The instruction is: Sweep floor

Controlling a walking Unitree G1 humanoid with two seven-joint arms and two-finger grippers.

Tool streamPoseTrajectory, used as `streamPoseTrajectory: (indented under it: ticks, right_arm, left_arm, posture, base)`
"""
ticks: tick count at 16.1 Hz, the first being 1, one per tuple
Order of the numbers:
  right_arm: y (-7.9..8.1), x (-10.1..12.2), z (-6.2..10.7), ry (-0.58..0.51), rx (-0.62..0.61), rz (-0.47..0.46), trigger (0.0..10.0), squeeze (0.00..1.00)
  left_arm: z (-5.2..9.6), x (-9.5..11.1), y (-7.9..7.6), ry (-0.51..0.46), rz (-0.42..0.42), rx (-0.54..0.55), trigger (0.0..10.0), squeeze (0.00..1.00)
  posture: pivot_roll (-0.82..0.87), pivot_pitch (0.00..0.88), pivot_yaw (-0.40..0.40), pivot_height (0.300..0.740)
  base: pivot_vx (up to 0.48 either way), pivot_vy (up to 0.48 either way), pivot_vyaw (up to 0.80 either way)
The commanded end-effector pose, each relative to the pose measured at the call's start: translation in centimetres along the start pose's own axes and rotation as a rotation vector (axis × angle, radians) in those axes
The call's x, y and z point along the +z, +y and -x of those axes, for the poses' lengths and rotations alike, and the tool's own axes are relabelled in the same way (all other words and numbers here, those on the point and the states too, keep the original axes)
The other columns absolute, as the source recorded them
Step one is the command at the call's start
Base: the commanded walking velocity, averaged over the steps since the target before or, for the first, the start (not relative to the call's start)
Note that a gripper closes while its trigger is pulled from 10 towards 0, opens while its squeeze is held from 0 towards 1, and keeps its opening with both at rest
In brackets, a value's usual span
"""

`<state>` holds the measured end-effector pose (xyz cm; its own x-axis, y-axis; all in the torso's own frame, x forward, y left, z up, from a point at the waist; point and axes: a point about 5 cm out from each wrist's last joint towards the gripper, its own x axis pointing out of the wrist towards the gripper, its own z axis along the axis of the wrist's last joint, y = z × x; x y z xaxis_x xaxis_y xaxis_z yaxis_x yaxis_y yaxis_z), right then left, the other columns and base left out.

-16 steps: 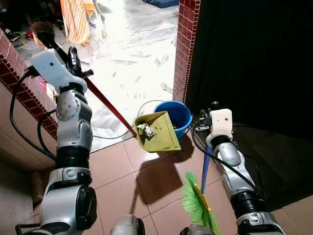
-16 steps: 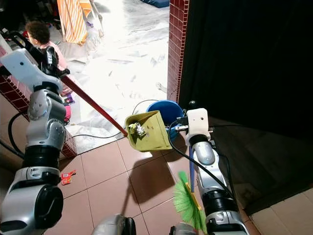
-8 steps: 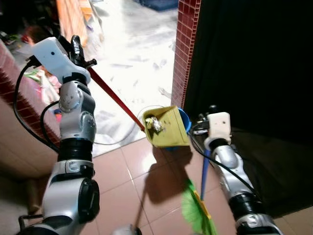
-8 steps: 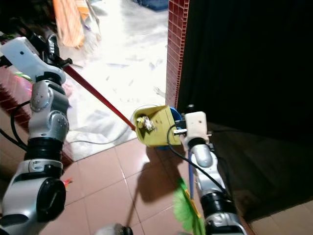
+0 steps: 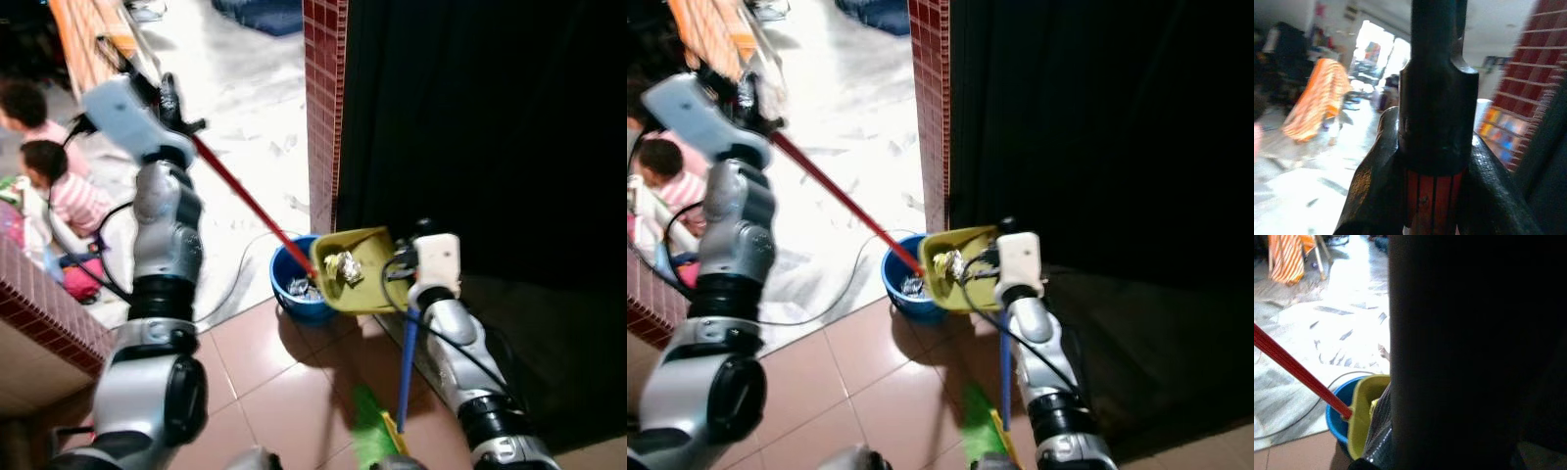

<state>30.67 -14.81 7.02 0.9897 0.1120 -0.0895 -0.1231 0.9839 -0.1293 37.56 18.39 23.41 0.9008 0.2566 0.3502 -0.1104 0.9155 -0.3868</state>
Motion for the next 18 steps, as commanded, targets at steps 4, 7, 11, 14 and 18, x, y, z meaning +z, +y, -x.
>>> streamPoseTrajectory:
  ticks: [4,7,11,14,18]
  right_arm:
    - [-0.20,0.82,-0.25,-0.030,0.015,0.038,10.0,0.00]
    - [-0.14,0.85,-0.34,-0.028,0.022,0.041,10.0,0.00]
    - [-0.12,0.82,-0.33,-0.026,0.027,0.042,10.0,0.00]
    - [0.02,0.79,-0.27,-0.024,0.031,0.041,10.0,0.00]
    - [0.00,0.75,-0.26,-0.021,0.031,0.047,10.0,0.00]
  left_arm:
    - [-0.82,2.31,-0.11,-0.104,-0.007,-0.006,10.0,0.00]
    - [-0.95,2.42,0.15,-0.108,-0.013,0.008,10.0,0.00]
    - [-1.01,2.50,0.24,-0.113,-0.025,0.019,10.0,0.00]
    - [-0.83,2.13,0.02,-0.105,-0.031,0.018,10.0,0.00]
    - [-0.77,2.25,-0.26,-0.122,-0.087,0.017,10.0,0.00]
  posture:
    - [-0.12,0.000,0.068,0.740]
    - [-0.11,0.000,0.063,0.740]
    - [-0.11,0.000,0.063,0.740]
    - [-0.11,0.000,0.063,0.740]
    - [-0.12,0.000,0.062,0.740]
  base:
    - [0.422,0.067,0.00]
    - [0.398,0.266,0.00]
    - [0.385,0.285,0.00]
    - [0.381,0.291,0.00]
    - [0.244,0.263,0.00]
